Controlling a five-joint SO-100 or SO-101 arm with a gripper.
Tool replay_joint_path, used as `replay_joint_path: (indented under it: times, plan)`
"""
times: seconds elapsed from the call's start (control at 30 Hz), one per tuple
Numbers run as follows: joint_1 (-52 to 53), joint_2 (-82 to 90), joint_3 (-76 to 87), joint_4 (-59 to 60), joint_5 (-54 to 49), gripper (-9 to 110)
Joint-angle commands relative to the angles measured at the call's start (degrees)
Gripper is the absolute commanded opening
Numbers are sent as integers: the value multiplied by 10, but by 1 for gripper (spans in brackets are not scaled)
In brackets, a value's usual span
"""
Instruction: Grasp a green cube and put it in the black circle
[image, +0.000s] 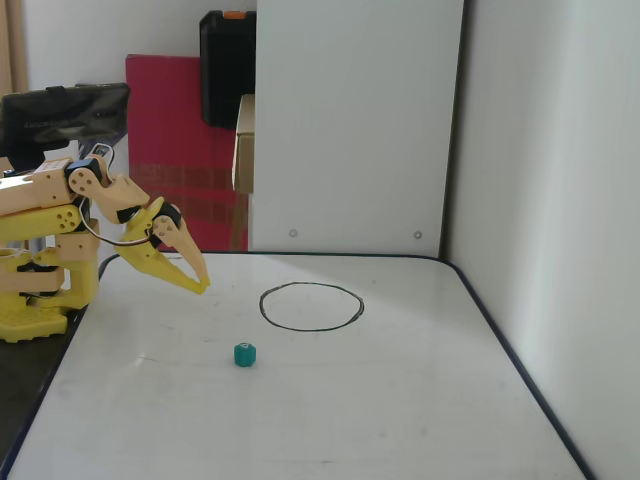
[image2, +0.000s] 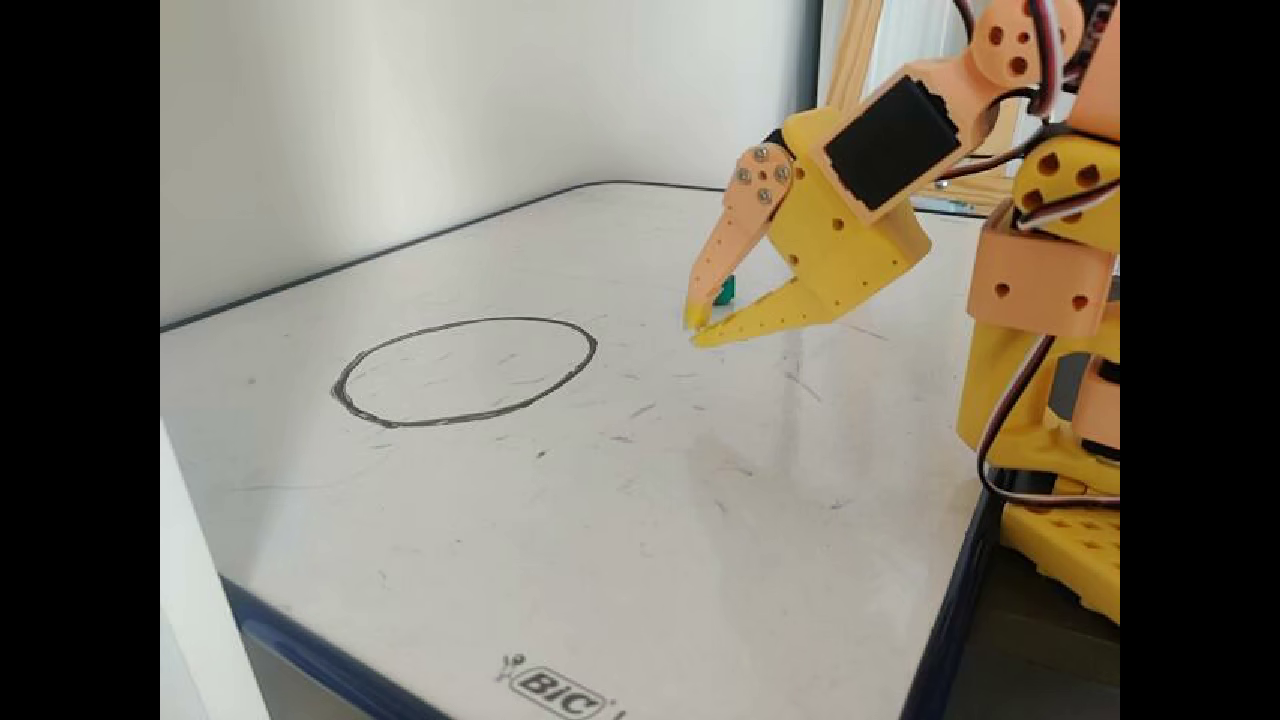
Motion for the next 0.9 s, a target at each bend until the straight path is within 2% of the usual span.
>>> replay_joint_path:
  times: [0.0,0.87]
  plan:
    - [-3,-1,14,-9,-4,0]
    - [-3,-1,18,-22,-4,0]
